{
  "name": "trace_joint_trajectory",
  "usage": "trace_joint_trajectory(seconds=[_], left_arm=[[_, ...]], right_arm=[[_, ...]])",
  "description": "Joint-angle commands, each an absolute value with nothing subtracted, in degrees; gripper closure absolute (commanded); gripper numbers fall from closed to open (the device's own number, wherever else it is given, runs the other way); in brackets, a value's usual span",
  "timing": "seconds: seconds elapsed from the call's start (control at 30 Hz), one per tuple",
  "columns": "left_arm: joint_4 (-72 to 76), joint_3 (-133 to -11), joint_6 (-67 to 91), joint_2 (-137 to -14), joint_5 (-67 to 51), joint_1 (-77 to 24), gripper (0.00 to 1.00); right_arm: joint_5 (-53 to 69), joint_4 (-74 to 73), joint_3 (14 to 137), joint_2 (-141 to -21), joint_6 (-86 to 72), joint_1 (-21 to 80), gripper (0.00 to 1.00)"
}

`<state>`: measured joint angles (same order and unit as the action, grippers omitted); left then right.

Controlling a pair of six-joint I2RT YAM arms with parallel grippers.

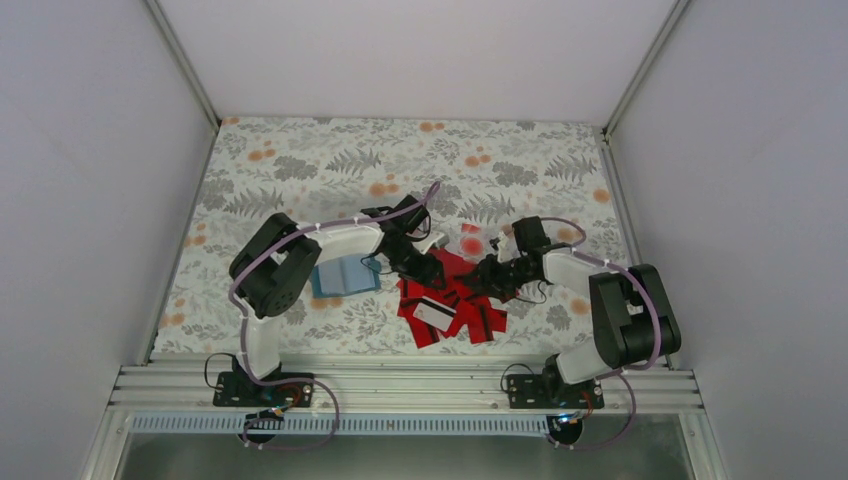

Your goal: Put the credit cards into the card holder

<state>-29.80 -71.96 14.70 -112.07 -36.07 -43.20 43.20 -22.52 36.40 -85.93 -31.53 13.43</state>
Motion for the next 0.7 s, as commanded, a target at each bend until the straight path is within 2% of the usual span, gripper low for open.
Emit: trace_joint_trajectory(seconds=[0.0, 0.3, 0.67], left_arm=[[-29.0, -71.1, 15.8, -113.0, -37.1, -43.3, 0.41], [-28.0, -71.1, 17.2, -114.6, -37.3, -43.3, 0.42], [-25.8, -71.9, 19.5, -116.8, -40.6, -43.4, 0.48]], right_arm=[[41.2, -20.2, 35.0, -86.7, -32.2, 13.4, 0.72], [37.1, -20.4, 32.6, -88.7, -33.2, 13.3, 0.8], [37.0, -20.9, 32.7, -89.3, -32.3, 13.3, 0.82]])
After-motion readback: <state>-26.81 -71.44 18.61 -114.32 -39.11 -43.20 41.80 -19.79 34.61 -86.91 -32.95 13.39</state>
